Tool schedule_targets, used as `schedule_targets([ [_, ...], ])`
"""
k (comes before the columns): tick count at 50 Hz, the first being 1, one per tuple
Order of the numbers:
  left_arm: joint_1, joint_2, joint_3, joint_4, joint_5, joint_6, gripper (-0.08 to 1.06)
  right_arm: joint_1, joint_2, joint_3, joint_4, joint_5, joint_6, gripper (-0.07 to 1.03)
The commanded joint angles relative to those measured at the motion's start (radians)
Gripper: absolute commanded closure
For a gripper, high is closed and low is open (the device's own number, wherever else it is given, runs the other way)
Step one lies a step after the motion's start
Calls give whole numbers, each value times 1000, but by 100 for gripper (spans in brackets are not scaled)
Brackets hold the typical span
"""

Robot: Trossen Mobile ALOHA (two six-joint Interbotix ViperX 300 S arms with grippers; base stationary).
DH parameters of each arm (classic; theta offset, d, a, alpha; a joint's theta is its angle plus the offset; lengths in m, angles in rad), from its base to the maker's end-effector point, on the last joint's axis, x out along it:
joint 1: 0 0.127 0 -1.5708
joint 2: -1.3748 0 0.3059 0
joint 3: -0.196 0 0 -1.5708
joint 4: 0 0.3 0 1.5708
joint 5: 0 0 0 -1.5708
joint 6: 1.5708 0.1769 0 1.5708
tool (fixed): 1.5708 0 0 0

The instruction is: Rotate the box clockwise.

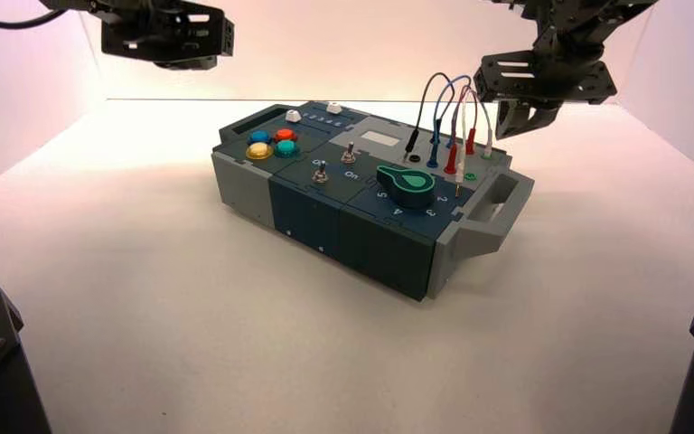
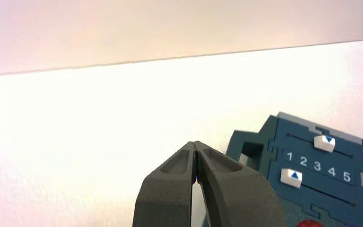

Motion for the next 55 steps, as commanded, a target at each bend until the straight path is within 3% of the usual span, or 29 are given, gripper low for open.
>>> schedule_targets([
  [1, -18, -12, -5, 0, -11, -9, 101, 0, -12, -21, 2, -5, -2, 98],
  [10, -78, 26, -12, 0, -11, -14, 101, 0, -12, -26, 2, -5, -2, 98],
  [19, -115, 71, -11, 0, -11, -63, 101, 2, -12, -25, 2, -3, -2, 98],
  [29, -115, 46, -9, 3, 5, -63, 101, 2, -12, -26, 2, -3, -2, 98],
  [35, -115, 3, -8, 5, 81, -61, 101, 2, -12, -26, 2, -3, -2, 98],
  [55, -115, -11, -15, 6, 190, -54, 101, 2, -12, -32, 2, -3, -2, 98],
])
